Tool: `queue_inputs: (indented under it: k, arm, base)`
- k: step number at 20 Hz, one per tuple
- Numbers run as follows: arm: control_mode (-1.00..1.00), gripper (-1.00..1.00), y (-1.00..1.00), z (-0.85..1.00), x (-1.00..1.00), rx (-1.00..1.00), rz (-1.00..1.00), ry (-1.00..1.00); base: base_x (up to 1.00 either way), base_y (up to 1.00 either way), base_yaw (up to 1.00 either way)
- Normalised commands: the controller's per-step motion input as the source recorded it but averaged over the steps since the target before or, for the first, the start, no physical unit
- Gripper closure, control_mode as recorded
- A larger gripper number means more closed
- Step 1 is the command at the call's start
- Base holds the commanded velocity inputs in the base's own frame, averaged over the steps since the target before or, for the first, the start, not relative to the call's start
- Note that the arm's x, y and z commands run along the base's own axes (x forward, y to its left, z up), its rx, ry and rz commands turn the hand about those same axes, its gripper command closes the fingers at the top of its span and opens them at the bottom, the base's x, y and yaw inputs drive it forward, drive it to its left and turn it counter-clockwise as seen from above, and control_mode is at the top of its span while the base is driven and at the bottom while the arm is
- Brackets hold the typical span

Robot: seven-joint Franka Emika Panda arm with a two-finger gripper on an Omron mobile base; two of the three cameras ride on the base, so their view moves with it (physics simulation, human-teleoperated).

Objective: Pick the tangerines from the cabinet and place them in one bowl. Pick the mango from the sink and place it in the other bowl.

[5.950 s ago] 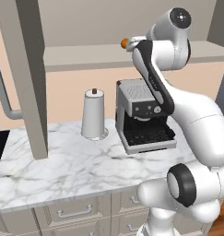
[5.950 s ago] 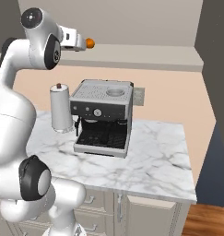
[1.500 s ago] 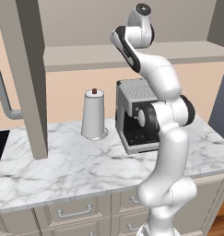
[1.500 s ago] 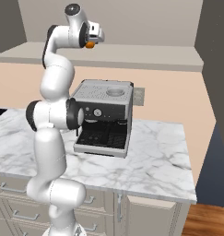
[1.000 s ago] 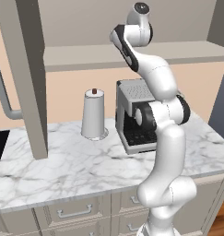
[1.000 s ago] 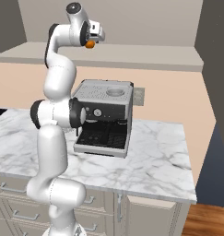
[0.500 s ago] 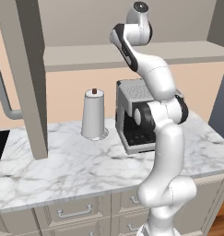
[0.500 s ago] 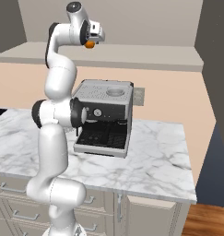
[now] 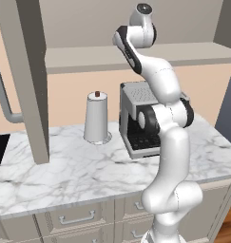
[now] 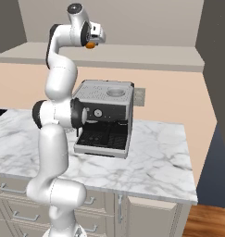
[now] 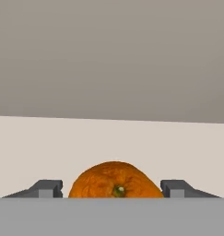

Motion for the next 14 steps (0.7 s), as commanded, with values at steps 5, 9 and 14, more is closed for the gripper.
queue_inputs:
  k: [5,9,14]
  arm:
    - [-1.00,1.00,0.00,-0.05,0.25,0.00,0.00,0.00]
    - [-1.00,1.00,0.00,-0.01,0.08,0.00,0.00,0.00]
    - [-1.00,1.00,0.00,0.00,-0.09,0.00,0.00,-0.02]
  base:
    - [0.00,0.00,0.00]
    - [0.00,0.00,0.00]
    - [0.00,0.00,0.00]
